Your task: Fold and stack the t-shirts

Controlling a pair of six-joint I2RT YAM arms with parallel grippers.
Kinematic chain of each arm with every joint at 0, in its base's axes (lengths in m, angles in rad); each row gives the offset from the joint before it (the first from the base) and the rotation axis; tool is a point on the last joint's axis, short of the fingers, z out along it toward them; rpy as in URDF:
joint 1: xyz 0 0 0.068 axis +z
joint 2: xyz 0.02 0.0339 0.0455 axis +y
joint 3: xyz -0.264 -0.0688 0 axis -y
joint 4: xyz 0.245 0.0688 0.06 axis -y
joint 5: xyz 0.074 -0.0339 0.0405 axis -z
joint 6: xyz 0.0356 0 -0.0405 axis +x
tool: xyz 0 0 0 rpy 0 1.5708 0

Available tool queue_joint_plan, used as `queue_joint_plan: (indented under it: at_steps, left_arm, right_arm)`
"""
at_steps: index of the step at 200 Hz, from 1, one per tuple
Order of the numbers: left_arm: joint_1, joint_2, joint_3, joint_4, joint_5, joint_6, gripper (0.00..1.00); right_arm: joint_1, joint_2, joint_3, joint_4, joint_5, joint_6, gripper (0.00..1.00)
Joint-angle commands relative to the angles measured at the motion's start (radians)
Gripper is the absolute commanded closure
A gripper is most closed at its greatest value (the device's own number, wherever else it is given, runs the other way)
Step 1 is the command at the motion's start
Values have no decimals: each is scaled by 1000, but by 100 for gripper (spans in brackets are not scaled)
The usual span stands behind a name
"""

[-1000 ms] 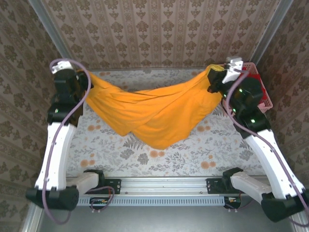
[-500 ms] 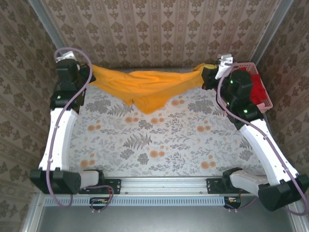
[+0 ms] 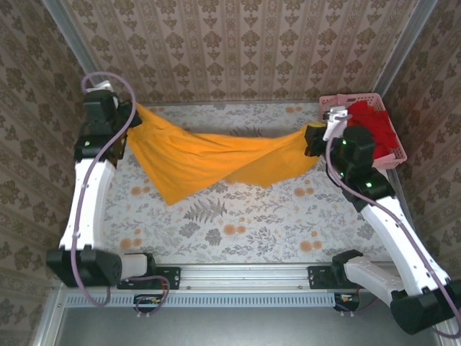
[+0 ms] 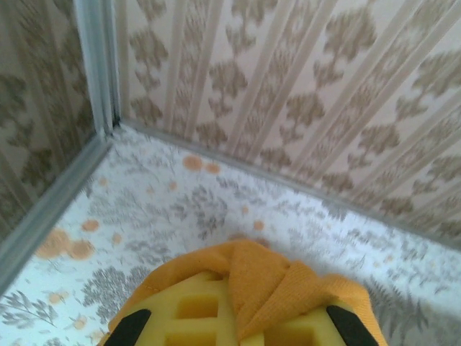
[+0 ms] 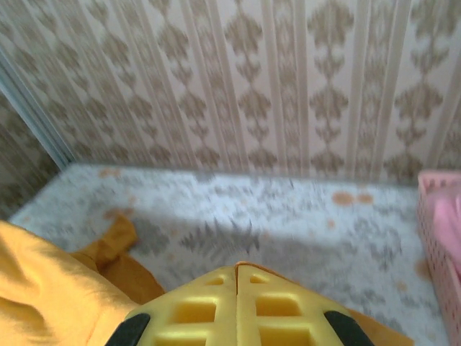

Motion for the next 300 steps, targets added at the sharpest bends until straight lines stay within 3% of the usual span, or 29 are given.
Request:
queue_joint_plan:
  at_steps: [1,11,18,29,40,47,92,122,146,171,206,266,300]
  left_arm:
    - [-5,130,13,22,71,-2,100]
    - [-12,199,28,25,81,-11,99]
    - [-17,253,42,26,87,-12,88]
    - [-21,324,71,17,105,-16,36]
    - [-26,364,86,10,121,-17,8]
    - [-33,365,81,11,120,-20,0]
    - [-124,137,-191,20,-98,-101,0]
    - [-193,-43,-464,-63,-174,-274,3]
    - [-276,-101,-568,-172,-189,-421,9]
    - [-347,-79,-632,-187,-185,-537,18]
    - [-366,60,-628,-177,-126,-658,33]
    - [-373,221,-639,-100,-78,-706,53]
    - [-370,268,-650,-47,-99,-707,74]
  right_arm:
    - [-4,82,-48,19,49,-2,100]
    - [-4,131,-63,46,50,5,100]
    - [-5,165,-67,53,48,8,100]
    - [-4,211,-73,66,40,22,100]
    - [-4,246,-82,83,34,35,100]
    - [-3,263,-86,90,34,43,100]
    - [-3,302,-110,90,32,70,100]
    - [-4,306,-113,86,33,74,100]
    - [-3,321,-102,81,22,70,100]
    - [-4,342,-96,90,2,77,100]
    - [-2,350,-109,113,-13,99,100]
    - [-3,337,-113,92,3,85,100]
    - [-3,331,-123,90,-3,90,100]
